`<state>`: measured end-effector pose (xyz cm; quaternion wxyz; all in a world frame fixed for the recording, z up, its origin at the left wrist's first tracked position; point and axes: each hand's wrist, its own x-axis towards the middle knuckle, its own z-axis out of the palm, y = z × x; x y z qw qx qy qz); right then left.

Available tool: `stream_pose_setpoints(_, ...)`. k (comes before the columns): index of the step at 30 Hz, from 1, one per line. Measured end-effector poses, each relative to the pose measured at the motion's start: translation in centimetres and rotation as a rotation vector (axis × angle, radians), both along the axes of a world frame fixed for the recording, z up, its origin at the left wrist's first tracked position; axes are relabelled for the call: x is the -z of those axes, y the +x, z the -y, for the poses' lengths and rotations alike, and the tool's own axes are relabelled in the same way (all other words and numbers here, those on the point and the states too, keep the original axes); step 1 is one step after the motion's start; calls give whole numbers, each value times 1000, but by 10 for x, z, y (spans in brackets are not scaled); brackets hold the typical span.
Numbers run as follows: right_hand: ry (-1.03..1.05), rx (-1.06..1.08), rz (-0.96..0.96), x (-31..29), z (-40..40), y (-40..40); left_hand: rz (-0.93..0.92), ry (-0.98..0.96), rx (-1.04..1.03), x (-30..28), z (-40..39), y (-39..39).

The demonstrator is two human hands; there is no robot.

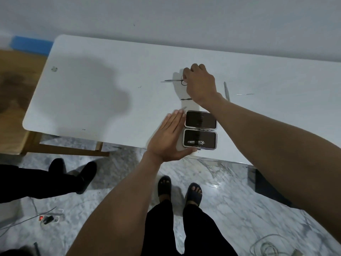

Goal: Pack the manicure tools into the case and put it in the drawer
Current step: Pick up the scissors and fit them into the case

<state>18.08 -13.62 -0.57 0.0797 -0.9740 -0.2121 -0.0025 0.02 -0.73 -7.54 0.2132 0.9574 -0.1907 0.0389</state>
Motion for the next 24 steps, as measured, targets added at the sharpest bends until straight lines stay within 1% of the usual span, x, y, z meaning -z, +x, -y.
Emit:
stream_pose_setpoints(6,30,63,19,-14,33,-33,-12,120,-3,-5,3,-1)
stream_pose_setpoints(13,27,191,-26,-12,76,-99,9,51,1,-2,2,-4)
stream_pose_setpoints(19,11,218,-61,-9,98,-153,-10,73,18,0,0,-4)
stream_pose_setpoints(24,-3,252,-89,-6,111,-175,-21,74,20,-2,0,-5)
